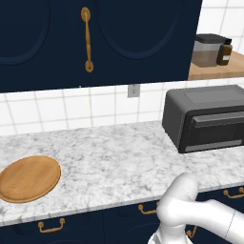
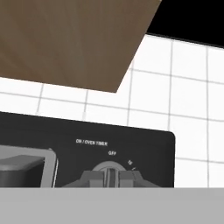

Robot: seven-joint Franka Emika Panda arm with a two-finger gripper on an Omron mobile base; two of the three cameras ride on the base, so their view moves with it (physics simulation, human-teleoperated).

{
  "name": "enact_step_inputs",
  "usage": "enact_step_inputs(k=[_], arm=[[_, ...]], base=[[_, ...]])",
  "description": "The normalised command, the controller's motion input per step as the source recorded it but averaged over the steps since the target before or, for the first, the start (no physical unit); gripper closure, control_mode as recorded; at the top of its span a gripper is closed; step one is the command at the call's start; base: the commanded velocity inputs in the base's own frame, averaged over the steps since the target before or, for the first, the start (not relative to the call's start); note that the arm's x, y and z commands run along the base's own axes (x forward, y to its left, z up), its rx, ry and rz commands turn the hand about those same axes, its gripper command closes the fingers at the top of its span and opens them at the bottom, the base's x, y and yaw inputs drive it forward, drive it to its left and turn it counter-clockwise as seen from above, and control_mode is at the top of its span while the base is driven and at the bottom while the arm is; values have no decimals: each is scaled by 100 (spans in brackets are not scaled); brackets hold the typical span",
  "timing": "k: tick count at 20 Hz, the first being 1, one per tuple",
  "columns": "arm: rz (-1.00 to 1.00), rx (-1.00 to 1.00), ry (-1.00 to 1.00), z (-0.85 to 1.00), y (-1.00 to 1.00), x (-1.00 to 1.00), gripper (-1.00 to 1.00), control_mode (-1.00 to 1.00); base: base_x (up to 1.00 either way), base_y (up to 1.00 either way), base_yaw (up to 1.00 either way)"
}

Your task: Pick up the kebab skewer and baguette bread, and place them inside the toaster oven. Close the toaster oven door and start by setting the timer.

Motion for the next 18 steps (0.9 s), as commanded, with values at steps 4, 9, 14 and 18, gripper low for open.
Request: enact_step_inputs(k=[4,9,14,18], arm=[[-17,7,0,2,18,6,100,-100],[-15,16,0,12,14,3,100,-100],[-11,23,0,14,16,0,100,-100],[-12,28,0,18,25,0,100,-100]], base=[[0,0,0],[0,0,0],[0,0,0],[0,0,0]])
